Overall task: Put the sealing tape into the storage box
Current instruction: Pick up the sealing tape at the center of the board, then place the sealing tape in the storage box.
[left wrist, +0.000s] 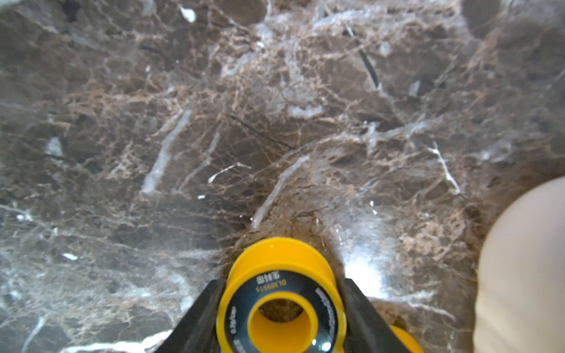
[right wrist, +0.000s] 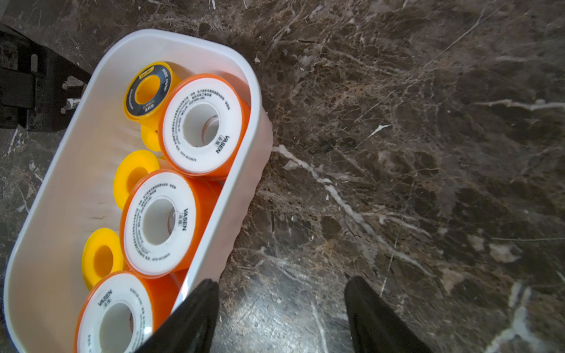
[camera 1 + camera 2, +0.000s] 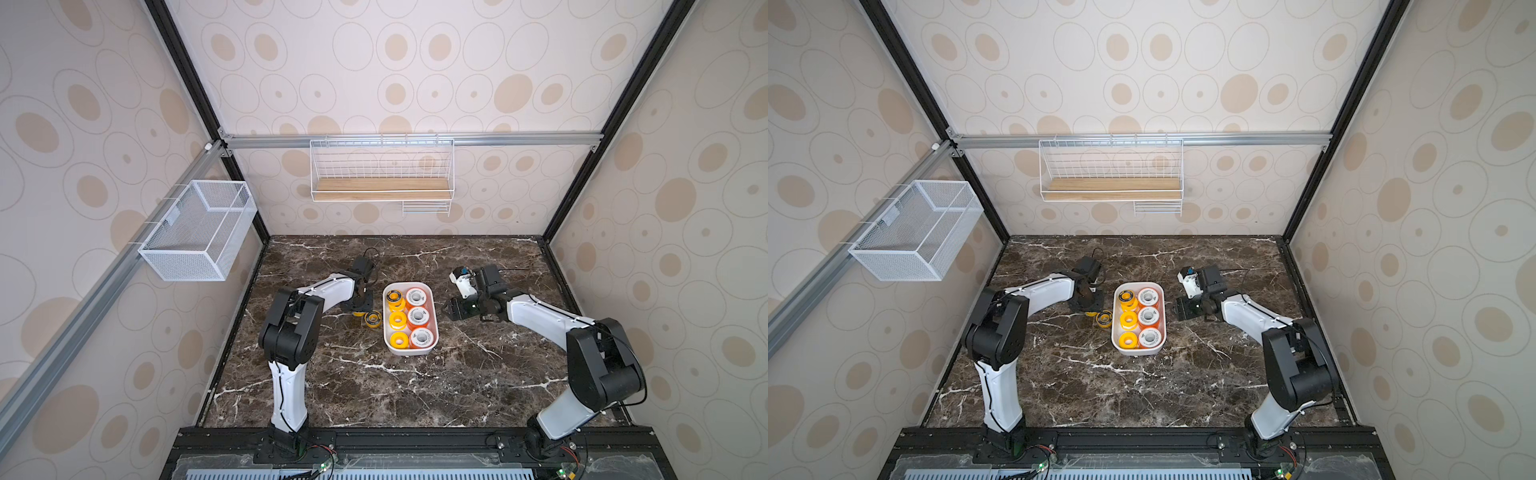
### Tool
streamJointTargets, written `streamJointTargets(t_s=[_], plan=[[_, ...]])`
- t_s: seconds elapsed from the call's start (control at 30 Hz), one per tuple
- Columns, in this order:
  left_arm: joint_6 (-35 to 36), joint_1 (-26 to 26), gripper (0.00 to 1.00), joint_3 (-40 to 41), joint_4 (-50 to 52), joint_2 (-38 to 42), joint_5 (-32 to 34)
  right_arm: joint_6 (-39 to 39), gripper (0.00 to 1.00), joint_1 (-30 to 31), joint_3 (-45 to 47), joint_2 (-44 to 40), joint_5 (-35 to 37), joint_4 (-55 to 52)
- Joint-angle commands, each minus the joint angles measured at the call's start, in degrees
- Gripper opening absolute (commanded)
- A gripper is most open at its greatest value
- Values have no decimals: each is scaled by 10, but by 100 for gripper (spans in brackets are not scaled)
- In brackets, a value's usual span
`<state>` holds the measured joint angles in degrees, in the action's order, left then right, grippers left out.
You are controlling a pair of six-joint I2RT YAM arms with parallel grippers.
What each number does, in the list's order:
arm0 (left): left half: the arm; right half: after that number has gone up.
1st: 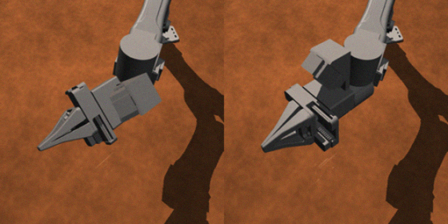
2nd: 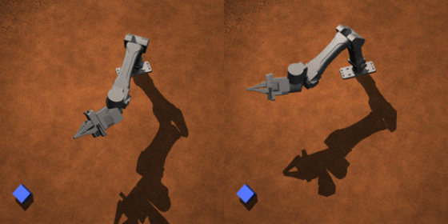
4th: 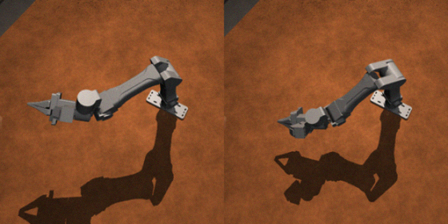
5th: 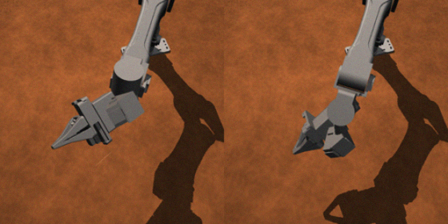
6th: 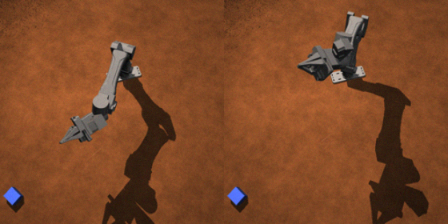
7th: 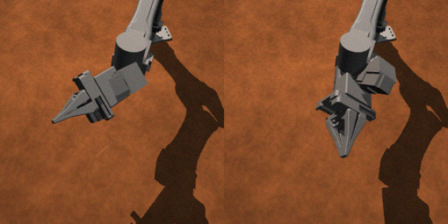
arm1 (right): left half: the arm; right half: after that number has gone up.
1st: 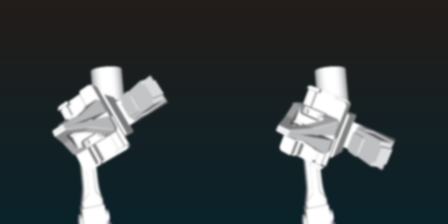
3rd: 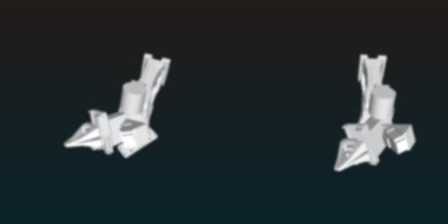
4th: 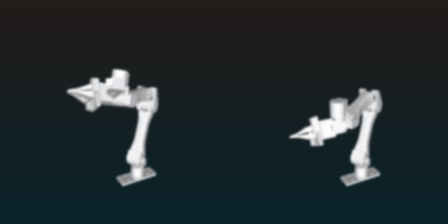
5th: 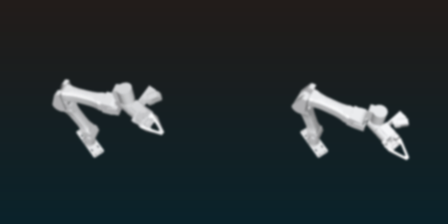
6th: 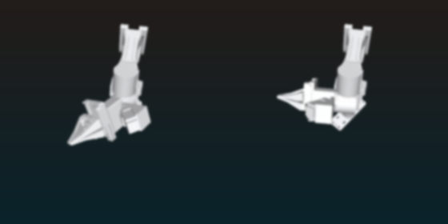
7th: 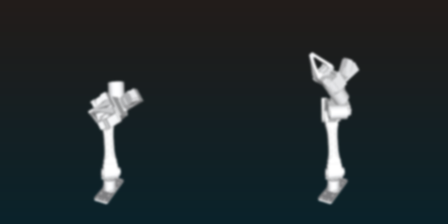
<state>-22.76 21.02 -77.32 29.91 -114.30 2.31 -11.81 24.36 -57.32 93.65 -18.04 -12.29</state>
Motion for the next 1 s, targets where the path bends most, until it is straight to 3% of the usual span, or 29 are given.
streamJointTargets(t_s=[0.0, 0.27, 0.63, 0.97], plan=[[-4, 3, 57, 2, 26, 27, 24, 0, 71, 0, -16, 14, -29, -6], [-6, 5, 57, 21, 34, 85, 24, 2, 65, 0, -25, 34, -77, -5], [-4, 47, 57, 22, 59, 142, 4, 5, 58, 1, -31, 44, -134, 3], [-10, 123, 58, 5, 84, 167, 13, 6, 47, 2, -44, 67, -171, -5]])
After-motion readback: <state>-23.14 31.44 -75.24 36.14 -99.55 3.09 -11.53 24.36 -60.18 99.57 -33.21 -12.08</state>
